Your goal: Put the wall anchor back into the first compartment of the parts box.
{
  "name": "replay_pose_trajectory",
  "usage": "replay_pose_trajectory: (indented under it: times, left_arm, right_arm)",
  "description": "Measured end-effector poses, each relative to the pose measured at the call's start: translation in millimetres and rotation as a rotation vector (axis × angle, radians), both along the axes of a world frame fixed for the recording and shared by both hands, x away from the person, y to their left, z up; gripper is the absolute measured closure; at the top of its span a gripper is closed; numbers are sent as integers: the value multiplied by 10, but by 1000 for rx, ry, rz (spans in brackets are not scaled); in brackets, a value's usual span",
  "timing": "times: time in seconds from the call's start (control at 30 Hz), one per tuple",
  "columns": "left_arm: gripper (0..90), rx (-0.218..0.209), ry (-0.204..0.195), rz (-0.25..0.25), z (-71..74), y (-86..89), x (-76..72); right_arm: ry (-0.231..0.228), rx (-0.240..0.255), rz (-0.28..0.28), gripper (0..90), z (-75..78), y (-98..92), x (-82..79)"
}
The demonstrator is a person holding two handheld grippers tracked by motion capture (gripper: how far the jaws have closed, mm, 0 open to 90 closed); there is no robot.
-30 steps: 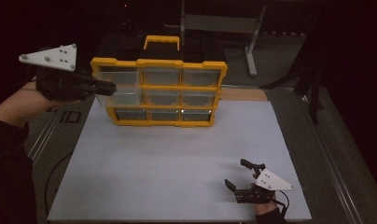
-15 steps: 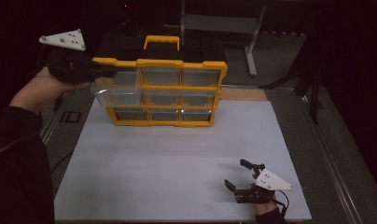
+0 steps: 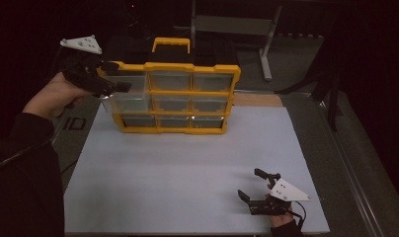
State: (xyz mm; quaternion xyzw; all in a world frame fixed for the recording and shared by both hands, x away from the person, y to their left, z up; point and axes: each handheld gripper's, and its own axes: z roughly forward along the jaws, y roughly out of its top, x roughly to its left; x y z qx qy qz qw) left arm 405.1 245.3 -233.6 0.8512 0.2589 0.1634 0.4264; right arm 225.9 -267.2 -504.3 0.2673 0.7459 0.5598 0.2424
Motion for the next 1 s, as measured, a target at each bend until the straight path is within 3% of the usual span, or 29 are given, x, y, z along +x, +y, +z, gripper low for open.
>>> replay_pose_trajectory:
  times: [0.1,0.2,0.37,0.43,0.5,0.57,0.73,1.0]
  left_arm:
    - [0,-9,21,2,-1,11,-14]
    - [0,-40,1,5,11,28,-65]
    - [0,-43,-23,3,0,27,-137]
    - [0,-66,-33,-3,-17,3,-227]
    - [0,-45,-60,6,-35,-20,-290]
    - [0,-41,-56,16,-62,-41,-341]
    - [0,-29,-44,-4,-151,-68,-454]
    - [0,-60,-41,-101,-272,-75,-624]
  right_arm:
    - [-2,-4,0,86,3,1,-2]
    - [-1,-5,0,86,1,2,-1]
    - [2,-4,2,86,-1,6,-1]
    - [1,-6,1,86,2,4,-3]
    - [1,-3,-2,86,2,2,-1]
    - [1,-5,-3,86,3,3,-3]
    - [-1,2,-2,86,11,7,-8]
    - [-2,2,0,86,15,7,-11]
